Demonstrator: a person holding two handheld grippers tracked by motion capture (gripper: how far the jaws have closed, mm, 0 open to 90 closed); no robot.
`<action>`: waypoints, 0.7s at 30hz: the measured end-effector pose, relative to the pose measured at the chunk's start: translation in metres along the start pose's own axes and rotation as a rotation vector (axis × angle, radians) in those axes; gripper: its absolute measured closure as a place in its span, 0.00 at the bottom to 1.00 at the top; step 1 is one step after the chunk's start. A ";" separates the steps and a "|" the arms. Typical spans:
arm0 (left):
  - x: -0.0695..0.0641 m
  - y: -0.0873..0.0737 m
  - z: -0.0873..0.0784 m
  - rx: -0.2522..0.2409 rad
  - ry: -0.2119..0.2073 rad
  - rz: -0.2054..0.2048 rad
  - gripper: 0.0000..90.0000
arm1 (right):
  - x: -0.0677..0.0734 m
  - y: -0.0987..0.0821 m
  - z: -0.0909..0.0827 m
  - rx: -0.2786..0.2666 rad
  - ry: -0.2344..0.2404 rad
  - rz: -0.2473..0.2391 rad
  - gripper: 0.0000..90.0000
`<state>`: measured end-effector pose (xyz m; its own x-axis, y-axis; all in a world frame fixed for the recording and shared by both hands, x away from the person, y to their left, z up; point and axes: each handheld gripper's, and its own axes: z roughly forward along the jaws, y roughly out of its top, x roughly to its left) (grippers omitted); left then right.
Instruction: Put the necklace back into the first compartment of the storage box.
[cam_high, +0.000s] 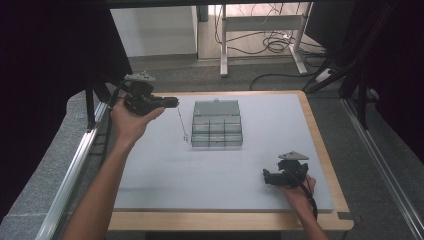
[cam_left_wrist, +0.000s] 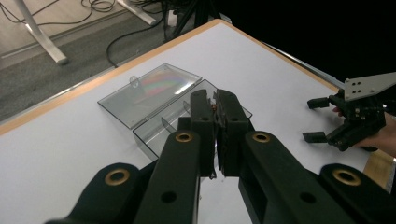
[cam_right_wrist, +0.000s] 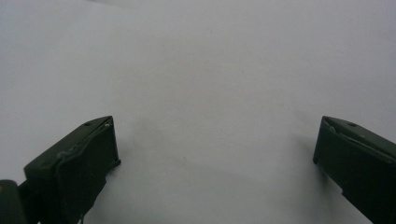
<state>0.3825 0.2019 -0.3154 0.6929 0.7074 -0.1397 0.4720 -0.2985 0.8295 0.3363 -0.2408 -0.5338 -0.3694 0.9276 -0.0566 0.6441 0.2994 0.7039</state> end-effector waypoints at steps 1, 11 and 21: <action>0.000 0.001 0.001 0.000 -0.001 0.001 0.97 | 0.000 0.000 0.000 0.000 0.000 0.000 0.00; 0.006 0.015 0.018 -0.004 -0.004 -0.007 0.97 | 0.000 0.000 0.000 -0.002 -0.002 0.001 0.00; 0.016 0.024 0.033 -0.004 0.008 -0.030 0.97 | 0.000 0.000 0.000 -0.001 -0.001 0.000 0.00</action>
<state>0.4229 0.1855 -0.3157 0.6743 0.7209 -0.1598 0.4902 -0.2751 0.8271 0.3362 -0.2407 -0.5339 -0.3688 0.9278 -0.0573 0.6432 0.2992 0.7048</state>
